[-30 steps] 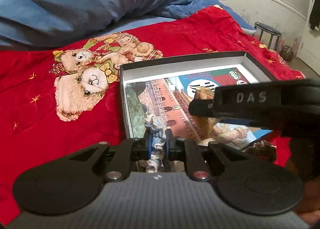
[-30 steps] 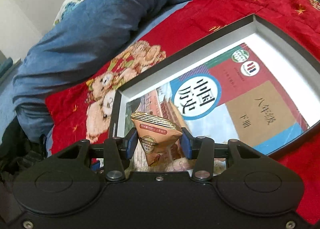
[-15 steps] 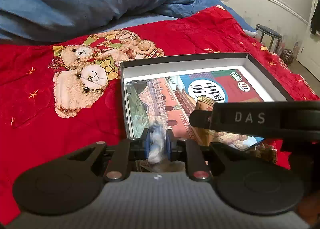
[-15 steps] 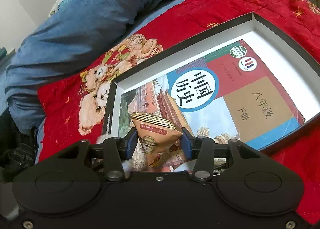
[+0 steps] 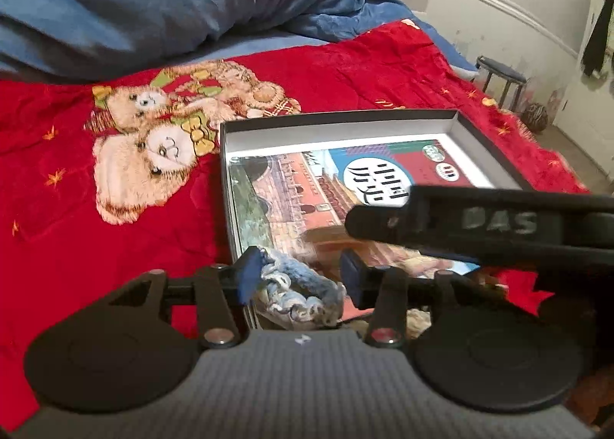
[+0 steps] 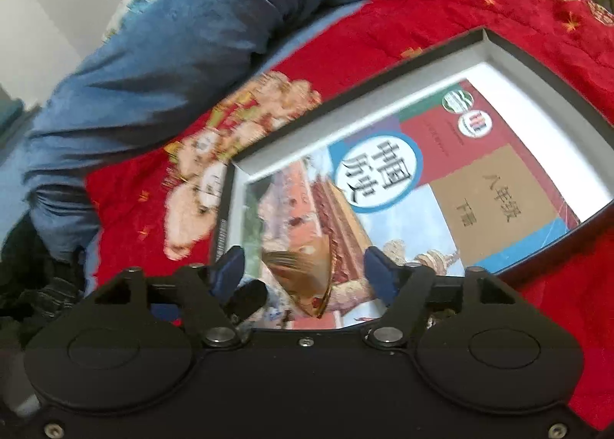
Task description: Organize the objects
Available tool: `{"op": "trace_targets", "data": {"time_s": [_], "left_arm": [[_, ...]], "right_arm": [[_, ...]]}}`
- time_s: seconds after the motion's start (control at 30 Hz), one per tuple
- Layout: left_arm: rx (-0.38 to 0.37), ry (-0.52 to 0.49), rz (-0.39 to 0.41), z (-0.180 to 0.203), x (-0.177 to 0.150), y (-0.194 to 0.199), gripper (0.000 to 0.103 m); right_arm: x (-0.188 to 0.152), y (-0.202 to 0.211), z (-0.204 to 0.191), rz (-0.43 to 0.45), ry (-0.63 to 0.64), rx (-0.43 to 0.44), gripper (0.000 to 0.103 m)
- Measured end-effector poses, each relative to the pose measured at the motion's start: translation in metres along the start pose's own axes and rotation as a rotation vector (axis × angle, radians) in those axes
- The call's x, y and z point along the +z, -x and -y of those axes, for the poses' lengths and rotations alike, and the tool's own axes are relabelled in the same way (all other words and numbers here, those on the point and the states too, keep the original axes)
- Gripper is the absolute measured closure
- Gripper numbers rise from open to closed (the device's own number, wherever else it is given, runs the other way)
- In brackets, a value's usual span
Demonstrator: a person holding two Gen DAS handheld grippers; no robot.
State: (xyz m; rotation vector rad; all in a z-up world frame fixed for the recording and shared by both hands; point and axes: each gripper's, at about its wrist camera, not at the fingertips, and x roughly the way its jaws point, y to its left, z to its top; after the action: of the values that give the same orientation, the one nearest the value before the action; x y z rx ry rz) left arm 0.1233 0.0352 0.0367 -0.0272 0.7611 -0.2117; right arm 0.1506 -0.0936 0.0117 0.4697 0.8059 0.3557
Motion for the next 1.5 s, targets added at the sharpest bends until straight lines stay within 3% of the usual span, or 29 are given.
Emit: {"op": "trace_targets", "data": {"time_s": [0.2,0.37,0.6,0.73,0.87,1.03,1.2,1.27,1.5], "left_arm": [[0.015,-0.066,0.128,0.004,-0.005,0.036,0.028],[-0.028,-0.030,0.196,0.010,-0.013,0.069,0.025],[0.023,-0.073,0.166,0.026,-0.076,0.102,0.024],[0.061,-0.160,0.123,0.040,-0.096,0.093,0.024],[0.083,-0.133,0.088,0.045,-0.097,0.069,0.024],[0.092,-0.070,0.046,0.037,-0.100,0.051,0.034],[0.095,-0.087,0.048,0.043,-0.102,0.045,0.059],[0.087,-0.111,0.044,0.049,-0.104,0.045,0.064],[0.100,-0.154,0.043,0.061,-0.107,0.047,0.067]], "right_arm": [[0.001,0.045,0.002,0.113,-0.003,0.065,0.026],[-0.017,0.101,0.009,0.225,0.020,0.045,0.023],[-0.065,0.152,0.043,0.320,-0.015,0.012,0.023],[-0.090,0.146,0.060,0.295,-0.044,0.022,0.024],[-0.102,0.126,0.066,0.253,-0.065,0.037,0.025],[-0.107,0.100,0.060,0.201,-0.050,-0.040,0.030],[-0.118,0.089,0.066,0.233,-0.094,-0.054,0.042],[-0.120,0.089,0.066,0.245,-0.094,-0.065,0.044],[-0.125,0.084,0.059,0.264,-0.039,-0.137,0.054]]}}
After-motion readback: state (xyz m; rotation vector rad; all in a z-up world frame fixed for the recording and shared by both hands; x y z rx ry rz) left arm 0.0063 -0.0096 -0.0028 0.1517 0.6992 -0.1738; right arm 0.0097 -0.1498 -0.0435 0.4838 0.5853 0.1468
